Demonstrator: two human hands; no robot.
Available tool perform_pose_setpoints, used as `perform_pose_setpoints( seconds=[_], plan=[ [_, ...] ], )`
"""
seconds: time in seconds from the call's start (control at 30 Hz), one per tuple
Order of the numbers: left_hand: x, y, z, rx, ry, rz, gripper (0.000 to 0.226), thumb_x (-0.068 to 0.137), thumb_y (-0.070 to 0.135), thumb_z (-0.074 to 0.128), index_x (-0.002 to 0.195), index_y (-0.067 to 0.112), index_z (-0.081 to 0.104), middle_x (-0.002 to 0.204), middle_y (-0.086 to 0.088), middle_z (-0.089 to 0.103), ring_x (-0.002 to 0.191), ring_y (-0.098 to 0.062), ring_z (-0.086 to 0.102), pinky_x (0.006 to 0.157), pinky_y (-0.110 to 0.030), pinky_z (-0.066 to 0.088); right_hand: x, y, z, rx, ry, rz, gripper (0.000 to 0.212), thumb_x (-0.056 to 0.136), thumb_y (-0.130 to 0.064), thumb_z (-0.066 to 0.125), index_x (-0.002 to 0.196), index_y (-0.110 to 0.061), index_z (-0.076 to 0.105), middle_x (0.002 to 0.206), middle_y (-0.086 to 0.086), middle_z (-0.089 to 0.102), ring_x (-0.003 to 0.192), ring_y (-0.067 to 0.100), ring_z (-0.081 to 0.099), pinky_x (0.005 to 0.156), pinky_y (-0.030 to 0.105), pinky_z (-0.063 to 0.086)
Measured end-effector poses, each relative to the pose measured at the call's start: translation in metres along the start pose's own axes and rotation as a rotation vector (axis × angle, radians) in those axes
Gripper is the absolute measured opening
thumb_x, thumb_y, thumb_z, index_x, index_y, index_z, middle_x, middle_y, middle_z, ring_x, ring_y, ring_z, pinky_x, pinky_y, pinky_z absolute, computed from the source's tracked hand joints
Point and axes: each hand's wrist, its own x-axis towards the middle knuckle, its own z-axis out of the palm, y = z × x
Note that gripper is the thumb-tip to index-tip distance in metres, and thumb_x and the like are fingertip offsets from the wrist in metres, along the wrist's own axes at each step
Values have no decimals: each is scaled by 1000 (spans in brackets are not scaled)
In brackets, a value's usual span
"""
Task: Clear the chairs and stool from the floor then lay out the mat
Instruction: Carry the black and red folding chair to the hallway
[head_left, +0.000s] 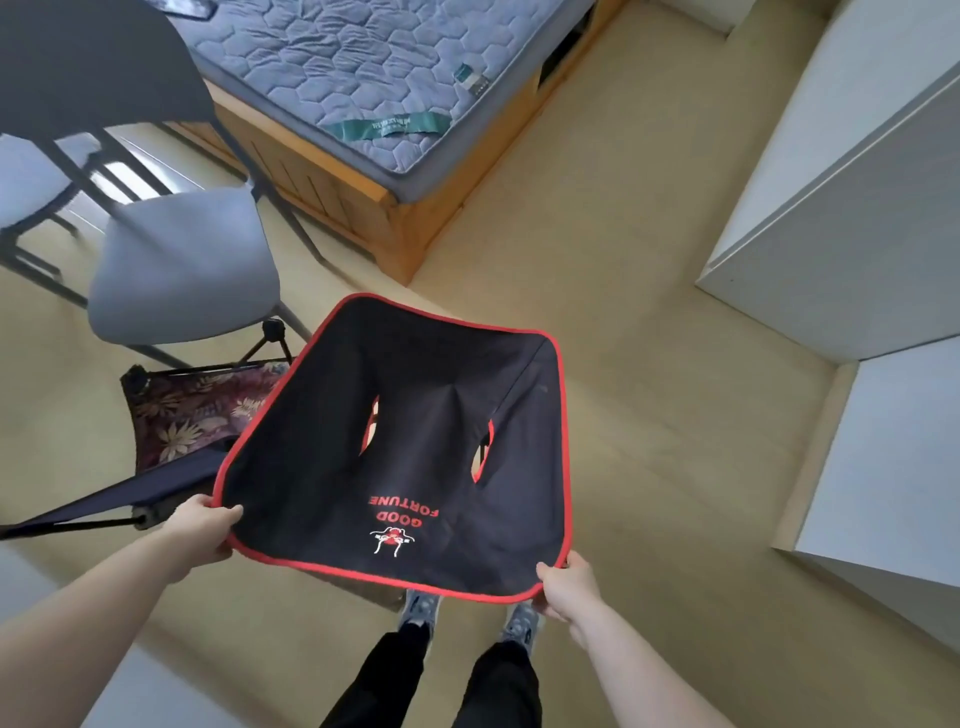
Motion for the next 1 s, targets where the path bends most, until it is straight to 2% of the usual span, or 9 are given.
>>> perform_pose_setpoints(
  seconds=[0.1, 0.23, 0.37, 0.5, 0.67, 0.87, 0.93, 1.0],
  plan=[
    [-11, 12, -1, -36, -24, 52, 17, 98, 13, 61, 112, 4, 56, 103, -22, 66, 85, -39, 69, 75, -48, 61, -17, -11, -7, 49, 14, -14, 28, 91, -1, 47, 103, -18, 66, 96, 9, 74, 91, 36, 72, 79, 55, 62],
    [-46, 37, -5, -208, -83, 91, 12, 101, 14, 52, 112, 9, 53, 101, -23, 66, 86, -39, 67, 85, -51, 59, -40, -34, -27, 128, 36, -62, 28, 95, 1, 43, 100, -20, 61, 99, 9, 70, 93, 35, 70, 80, 52, 62],
    [-88, 64, -14, -137, -118, 257, 19, 100, 12, 47, 111, 13, 62, 90, -18, 66, 75, -30, 61, 73, -39, 56, -60, -45, -59, 121, 114, -151, 29, 91, -4, 45, 101, -23, 65, 103, 7, 73, 95, 34, 70, 84, 56, 61],
    [-138, 73, -25, -18, -160, 366, 15, 102, 13, 48, 105, 19, 61, 94, -14, 66, 81, -29, 62, 66, -32, 51, -115, -40, -91, 172, 139, -155, 31, 94, 0, 42, 105, -19, 64, 102, 8, 72, 96, 33, 69, 82, 51, 62],
    [-183, 45, -30, 79, -202, 416, 16, 103, 15, 49, 108, 17, 64, 86, -14, 69, 71, -27, 64, 68, -36, 55, -173, 12, -116, 262, 158, -160, 30, 97, 1, 44, 111, -15, 66, 103, 9, 74, 96, 31, 70, 82, 50, 62],
    [-232, 37, -14, 201, -272, 537, 15, 103, 17, 51, 113, 16, 63, 94, -23, 73, 77, -32, 68, 84, -50, 59, -219, 92, -138, 402, 267, -154, 31, 96, -1, 46, 99, -19, 71, 96, 7, 76, 94, 33, 71, 84, 54, 61],
    [-249, 44, -5, 235, -273, 576, 14, 103, 18, 51, 115, 16, 59, 93, -21, 72, 78, -34, 68, 80, -50, 60, -221, 109, -150, 416, 296, -156, 30, 95, -4, 48, 104, -20, 72, 97, 5, 76, 94, 32, 71, 85, 54, 61],
    [-277, 55, 8, 297, -281, 644, 16, 104, 19, 51, 119, 17, 57, 94, -19, 71, 85, -35, 70, 74, -44, 60, -217, 136, -166, 471, 333, -168, 33, 91, -7, 49, 109, -21, 73, 98, 3, 77, 95, 31, 71, 84, 53, 62]
  ],
)
